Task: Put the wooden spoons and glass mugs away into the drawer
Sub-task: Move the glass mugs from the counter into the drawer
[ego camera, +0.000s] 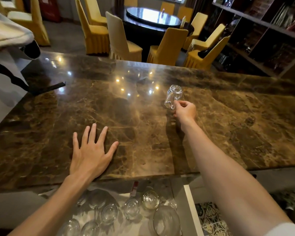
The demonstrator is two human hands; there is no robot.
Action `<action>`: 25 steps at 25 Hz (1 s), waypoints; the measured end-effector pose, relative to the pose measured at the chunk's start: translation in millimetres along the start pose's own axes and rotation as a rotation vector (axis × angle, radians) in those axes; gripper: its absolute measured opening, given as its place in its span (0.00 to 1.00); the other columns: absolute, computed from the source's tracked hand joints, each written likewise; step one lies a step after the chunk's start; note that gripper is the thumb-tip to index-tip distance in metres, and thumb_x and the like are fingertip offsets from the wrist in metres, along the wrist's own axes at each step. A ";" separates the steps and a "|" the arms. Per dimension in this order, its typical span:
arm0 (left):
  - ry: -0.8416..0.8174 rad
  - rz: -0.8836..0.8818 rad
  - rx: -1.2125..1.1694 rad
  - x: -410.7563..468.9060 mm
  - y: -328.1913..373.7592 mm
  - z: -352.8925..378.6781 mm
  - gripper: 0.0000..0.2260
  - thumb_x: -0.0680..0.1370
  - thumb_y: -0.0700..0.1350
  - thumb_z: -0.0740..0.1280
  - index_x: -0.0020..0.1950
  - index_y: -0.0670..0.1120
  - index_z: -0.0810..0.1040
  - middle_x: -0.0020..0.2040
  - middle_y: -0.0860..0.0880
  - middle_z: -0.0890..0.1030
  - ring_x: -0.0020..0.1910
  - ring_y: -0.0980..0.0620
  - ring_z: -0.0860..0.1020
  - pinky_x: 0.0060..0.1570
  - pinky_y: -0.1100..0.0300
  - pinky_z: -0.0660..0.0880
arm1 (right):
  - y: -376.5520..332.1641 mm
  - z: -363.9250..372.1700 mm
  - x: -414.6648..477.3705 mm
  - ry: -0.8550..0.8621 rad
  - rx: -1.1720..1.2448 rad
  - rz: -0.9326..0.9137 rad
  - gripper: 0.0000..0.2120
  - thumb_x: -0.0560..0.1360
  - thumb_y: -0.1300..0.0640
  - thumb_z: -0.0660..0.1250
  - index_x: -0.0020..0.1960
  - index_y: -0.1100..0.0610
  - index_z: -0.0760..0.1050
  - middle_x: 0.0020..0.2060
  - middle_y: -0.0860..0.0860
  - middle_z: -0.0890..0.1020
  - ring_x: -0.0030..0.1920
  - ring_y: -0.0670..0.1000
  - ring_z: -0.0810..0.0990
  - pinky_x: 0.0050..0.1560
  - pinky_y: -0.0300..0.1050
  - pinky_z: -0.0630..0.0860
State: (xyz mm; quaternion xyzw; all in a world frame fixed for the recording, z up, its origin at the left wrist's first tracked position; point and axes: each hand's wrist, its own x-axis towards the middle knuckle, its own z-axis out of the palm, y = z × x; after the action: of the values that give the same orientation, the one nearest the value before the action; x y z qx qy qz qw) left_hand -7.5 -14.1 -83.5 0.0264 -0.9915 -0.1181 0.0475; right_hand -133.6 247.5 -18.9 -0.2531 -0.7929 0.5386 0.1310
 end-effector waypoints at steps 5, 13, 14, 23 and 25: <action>0.039 -0.002 0.012 3.0 -3.4 10.5 0.33 0.75 0.69 0.42 0.76 0.55 0.54 0.78 0.46 0.53 0.77 0.48 0.48 0.72 0.44 0.38 | -0.8 -2.3 5.5 -0.031 -0.081 -0.046 0.11 0.74 0.51 0.70 0.50 0.58 0.82 0.47 0.54 0.85 0.51 0.53 0.81 0.57 0.54 0.78; 0.037 -0.004 0.031 2.8 -3.6 11.9 0.33 0.75 0.68 0.42 0.76 0.55 0.53 0.78 0.46 0.52 0.77 0.48 0.47 0.72 0.44 0.38 | -12.2 1.8 4.1 -0.072 -0.068 -0.034 0.07 0.74 0.58 0.71 0.48 0.61 0.82 0.45 0.59 0.84 0.42 0.52 0.79 0.52 0.52 0.80; 0.023 -0.005 0.032 2.2 -3.3 11.1 0.32 0.75 0.68 0.43 0.76 0.55 0.53 0.78 0.46 0.52 0.77 0.48 0.46 0.72 0.44 0.38 | -12.6 0.5 1.2 -0.093 -0.071 -0.039 0.06 0.73 0.59 0.71 0.48 0.61 0.81 0.44 0.58 0.83 0.42 0.52 0.79 0.50 0.50 0.81; -0.045 0.009 0.004 -0.1 -2.0 2.3 0.31 0.77 0.67 0.45 0.77 0.54 0.53 0.78 0.45 0.50 0.77 0.46 0.46 0.72 0.42 0.38 | -10.5 -17.8 -58.0 -0.253 0.065 -0.149 0.02 0.72 0.58 0.72 0.42 0.56 0.81 0.37 0.53 0.83 0.41 0.50 0.82 0.47 0.43 0.81; -0.054 0.012 -0.007 -1.5 -1.9 0.1 0.31 0.77 0.66 0.46 0.77 0.53 0.53 0.78 0.44 0.51 0.77 0.46 0.46 0.73 0.42 0.38 | -12.2 -24.8 -78.3 -0.320 0.135 -0.203 0.04 0.72 0.59 0.73 0.44 0.60 0.81 0.38 0.54 0.83 0.40 0.50 0.82 0.47 0.41 0.80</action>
State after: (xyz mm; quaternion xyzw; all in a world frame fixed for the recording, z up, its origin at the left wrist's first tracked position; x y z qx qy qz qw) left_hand -5.9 -15.8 -84.2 0.0169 -0.9922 -0.1219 0.0216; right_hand -59.3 221.0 7.0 -0.0737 -0.7871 0.6079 0.0738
